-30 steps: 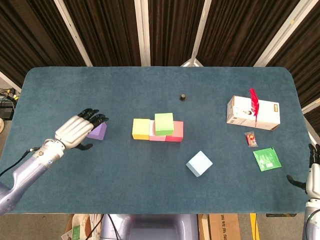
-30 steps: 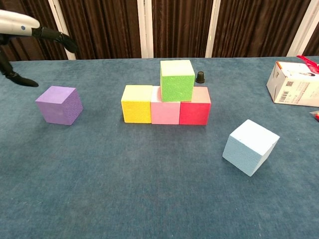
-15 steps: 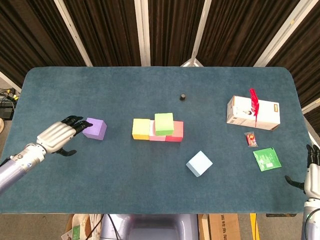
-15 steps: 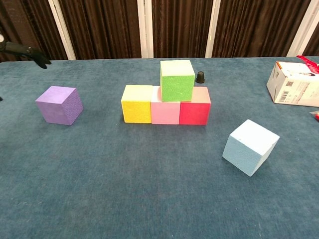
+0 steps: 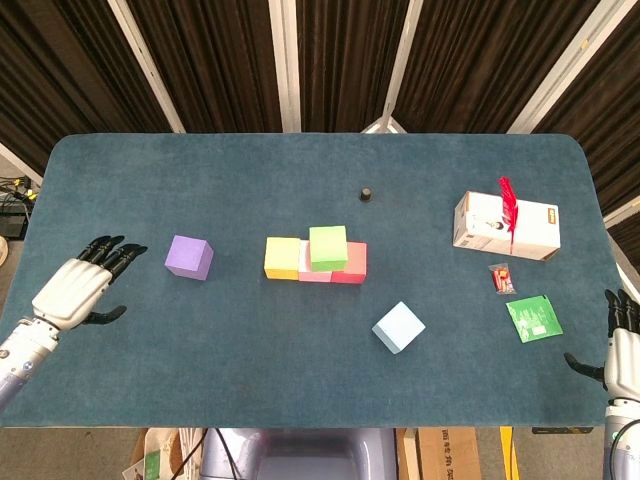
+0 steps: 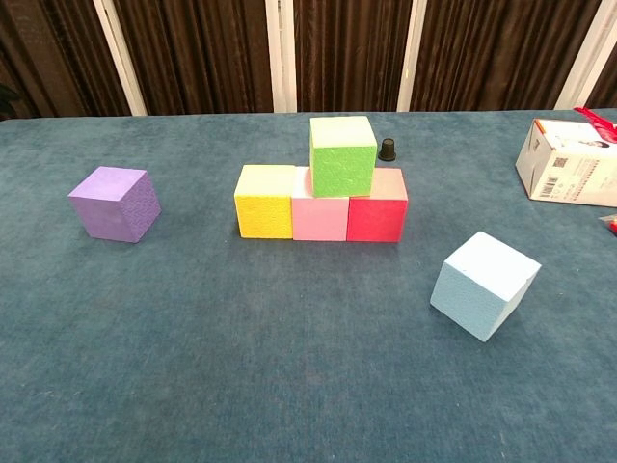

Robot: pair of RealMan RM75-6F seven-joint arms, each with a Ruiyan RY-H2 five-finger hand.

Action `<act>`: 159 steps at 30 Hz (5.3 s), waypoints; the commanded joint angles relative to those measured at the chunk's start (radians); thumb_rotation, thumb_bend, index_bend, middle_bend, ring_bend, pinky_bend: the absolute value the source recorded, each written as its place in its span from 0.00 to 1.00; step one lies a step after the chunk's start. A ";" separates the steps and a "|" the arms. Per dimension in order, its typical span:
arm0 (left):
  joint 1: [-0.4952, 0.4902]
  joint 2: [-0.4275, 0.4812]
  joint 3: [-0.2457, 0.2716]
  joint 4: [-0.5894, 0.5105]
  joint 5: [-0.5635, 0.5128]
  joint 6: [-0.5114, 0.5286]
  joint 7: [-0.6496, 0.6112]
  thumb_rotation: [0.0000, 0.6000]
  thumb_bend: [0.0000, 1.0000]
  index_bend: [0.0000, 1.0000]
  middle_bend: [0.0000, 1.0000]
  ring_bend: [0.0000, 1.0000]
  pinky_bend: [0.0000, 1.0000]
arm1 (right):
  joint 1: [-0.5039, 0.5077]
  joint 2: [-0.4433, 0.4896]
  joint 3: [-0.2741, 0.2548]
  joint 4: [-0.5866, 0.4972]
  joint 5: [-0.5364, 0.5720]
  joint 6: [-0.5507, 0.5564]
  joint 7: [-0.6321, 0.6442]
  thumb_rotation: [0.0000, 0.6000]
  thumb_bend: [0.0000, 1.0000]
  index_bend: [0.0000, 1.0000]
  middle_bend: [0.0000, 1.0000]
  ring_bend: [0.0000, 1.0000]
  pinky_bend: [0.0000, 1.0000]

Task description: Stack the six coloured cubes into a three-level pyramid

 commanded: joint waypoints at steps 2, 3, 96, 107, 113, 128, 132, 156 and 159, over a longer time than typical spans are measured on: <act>-0.025 -0.070 -0.028 0.099 -0.017 -0.028 0.034 1.00 0.33 0.08 0.09 0.00 0.00 | 0.000 0.000 -0.001 -0.003 0.004 -0.003 -0.004 1.00 0.13 0.00 0.03 0.00 0.00; -0.037 -0.078 -0.034 0.109 -0.027 -0.047 0.035 1.00 0.33 0.08 0.09 0.00 0.00 | 0.001 -0.001 -0.001 -0.002 0.006 -0.003 -0.007 1.00 0.13 0.00 0.03 0.00 0.00; -0.404 -0.317 -0.062 0.236 -0.685 -0.427 0.400 1.00 0.36 0.28 0.31 0.00 0.00 | 0.029 -0.047 0.023 0.031 0.120 -0.027 -0.094 1.00 0.13 0.00 0.03 0.00 0.00; -0.406 -0.256 -0.084 0.167 -0.698 -0.448 0.353 1.00 0.42 0.32 0.35 0.00 0.00 | 0.029 -0.049 0.027 0.033 0.125 -0.022 -0.093 1.00 0.13 0.00 0.03 0.00 0.00; -0.414 -0.150 -0.121 0.042 -0.691 -0.436 0.324 1.00 0.42 0.32 0.34 0.00 0.00 | 0.027 -0.043 0.027 0.025 0.122 -0.022 -0.086 1.00 0.13 0.00 0.03 0.00 0.00; -0.497 -0.103 -0.184 -0.209 -0.918 -0.207 0.495 1.00 0.42 0.33 0.34 0.00 0.00 | 0.018 -0.004 -0.066 0.083 -0.190 0.076 -0.038 1.00 0.13 0.00 0.03 0.00 0.00; -0.525 -0.125 -0.192 -0.247 -0.982 -0.154 0.544 1.00 0.41 0.34 0.34 0.00 0.00 | 0.013 0.018 -0.099 0.085 -0.272 0.097 -0.033 1.00 0.13 0.00 0.03 0.00 0.00; -0.662 -0.368 -0.242 -0.207 -1.219 0.018 0.725 1.00 0.38 0.34 0.33 0.00 0.00 | 0.009 0.062 -0.147 0.067 -0.409 0.120 -0.082 1.00 0.13 0.00 0.03 0.00 0.00; -0.677 -0.387 -0.244 -0.182 -1.231 -0.002 0.739 1.00 0.38 0.34 0.33 0.00 0.00 | 0.010 0.062 -0.144 0.068 -0.395 0.107 -0.070 1.00 0.13 0.00 0.03 0.00 0.00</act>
